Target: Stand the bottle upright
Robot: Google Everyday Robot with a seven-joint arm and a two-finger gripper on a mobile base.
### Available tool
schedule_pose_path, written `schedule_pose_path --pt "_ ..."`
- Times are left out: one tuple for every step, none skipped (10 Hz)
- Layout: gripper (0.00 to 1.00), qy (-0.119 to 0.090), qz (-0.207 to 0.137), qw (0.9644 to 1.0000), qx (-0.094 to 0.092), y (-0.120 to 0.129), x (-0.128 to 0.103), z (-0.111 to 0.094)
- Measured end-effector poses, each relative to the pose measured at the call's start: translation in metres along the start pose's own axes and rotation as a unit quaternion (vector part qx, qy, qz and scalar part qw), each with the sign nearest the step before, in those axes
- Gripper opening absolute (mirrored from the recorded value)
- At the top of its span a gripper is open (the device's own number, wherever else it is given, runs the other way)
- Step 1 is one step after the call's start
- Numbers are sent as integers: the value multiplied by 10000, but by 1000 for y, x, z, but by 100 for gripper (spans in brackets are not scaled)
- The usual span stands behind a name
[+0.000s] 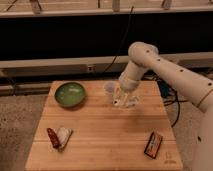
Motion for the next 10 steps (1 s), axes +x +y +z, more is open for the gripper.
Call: schedule_pose_path --pt "0 -53 -27 9999 91 -1 -2 -1" --pt "0 -102 -53 9998 191 -3 -4 -3" --pt "0 -126 -57 9995 295 -3 -6 -4" --pt "0 -122 -40 9991 411 -2 -7 -5" --pt "0 -96 30 9984 553 1 -9 -5" --pt "0 -20 202 9968 775 7 -12 -2" --pt "0 53 336 9951 927 12 -13 0" --pt "0 112 412 9940 1009 13 -15 1" --pt "0 168 525 9923 1113 14 -18 5" --pt "0 168 595 9911 1183 12 -18 7"
